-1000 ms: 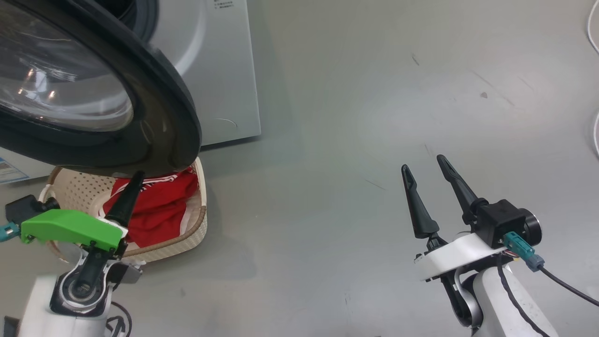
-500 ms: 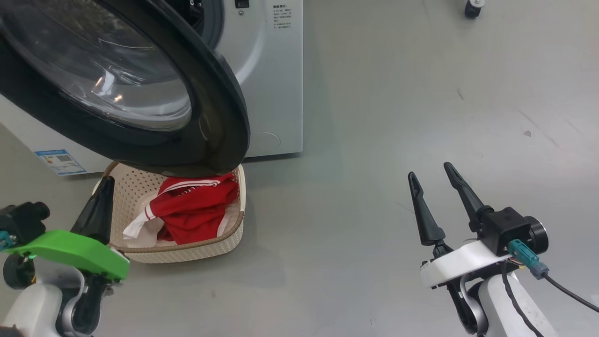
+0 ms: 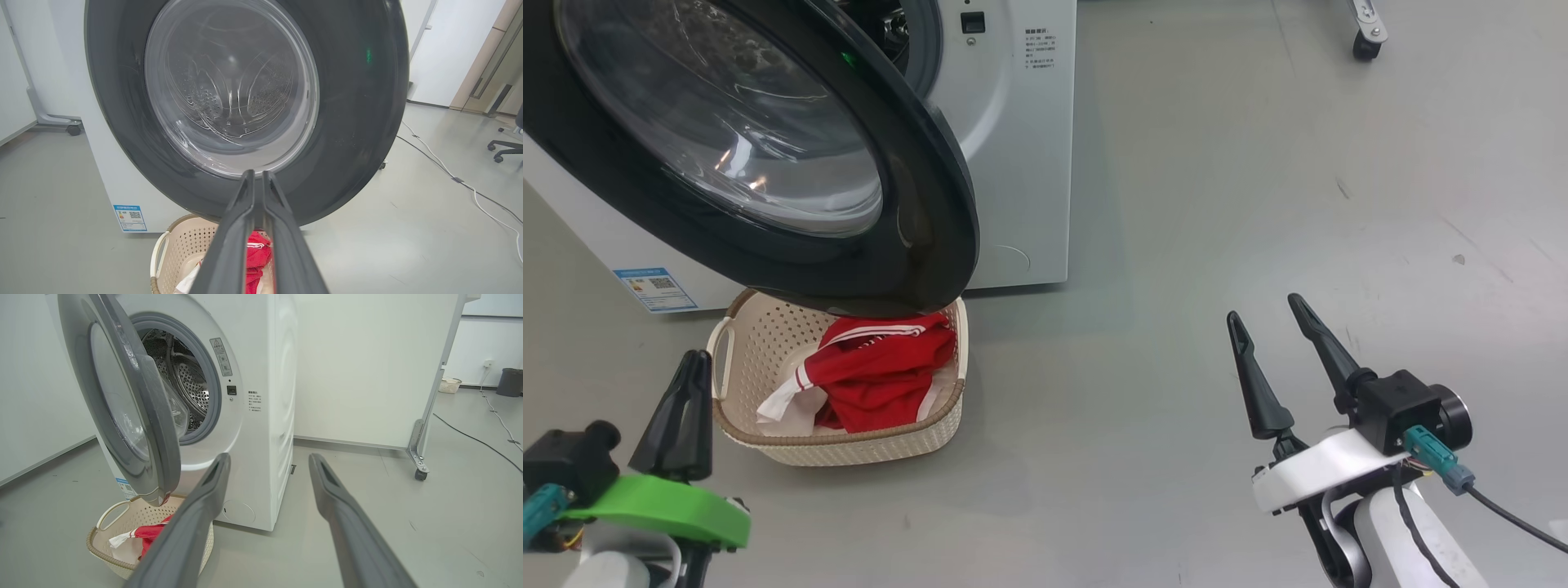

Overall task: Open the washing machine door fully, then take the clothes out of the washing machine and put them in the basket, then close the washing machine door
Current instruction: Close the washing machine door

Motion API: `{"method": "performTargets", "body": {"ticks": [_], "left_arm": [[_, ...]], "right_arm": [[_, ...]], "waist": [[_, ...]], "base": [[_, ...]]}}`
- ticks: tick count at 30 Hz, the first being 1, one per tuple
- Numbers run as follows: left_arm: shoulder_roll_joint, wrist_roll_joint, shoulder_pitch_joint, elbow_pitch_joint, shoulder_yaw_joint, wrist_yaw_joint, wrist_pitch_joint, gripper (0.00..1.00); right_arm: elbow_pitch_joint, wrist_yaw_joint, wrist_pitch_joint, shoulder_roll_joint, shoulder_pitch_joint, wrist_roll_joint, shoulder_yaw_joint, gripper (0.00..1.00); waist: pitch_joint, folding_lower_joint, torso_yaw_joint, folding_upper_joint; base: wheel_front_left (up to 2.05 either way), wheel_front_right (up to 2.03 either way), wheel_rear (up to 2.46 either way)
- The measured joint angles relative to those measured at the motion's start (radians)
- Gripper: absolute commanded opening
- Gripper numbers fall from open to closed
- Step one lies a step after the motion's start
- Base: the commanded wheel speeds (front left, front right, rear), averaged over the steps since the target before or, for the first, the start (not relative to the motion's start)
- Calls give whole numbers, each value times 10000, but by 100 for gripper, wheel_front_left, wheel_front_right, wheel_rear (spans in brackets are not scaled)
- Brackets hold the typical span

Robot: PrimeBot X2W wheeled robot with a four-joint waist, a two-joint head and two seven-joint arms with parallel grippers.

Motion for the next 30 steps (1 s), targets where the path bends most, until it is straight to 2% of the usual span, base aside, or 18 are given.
{"method": "performTargets", "body": {"ticks": [1,2,3,14,30], "left_arm": [[0,182,75,-4,2,65,0,71],[-13,282,148,-12,6,115,0,92],[-50,314,210,-17,13,199,0,100],[-583,826,478,-228,303,548,2,100],[-1229,1444,760,-951,972,539,2,100]], "right_arm": [[0,25,0,4,43,0,2,100],[0,29,0,8,88,0,2,100],[4,52,0,10,130,0,0,100],[6,81,0,46,240,-73,0,100],[4,171,0,88,308,-88,-88,100]], "waist": [[-16,0,2,0],[-30,0,2,0],[-43,0,3,0],[-155,0,40,0],[-153,0,107,0]], "base": [[0,0,0],[0,0,0],[0,0,0],[0,0,0],[0,0,0]]}}
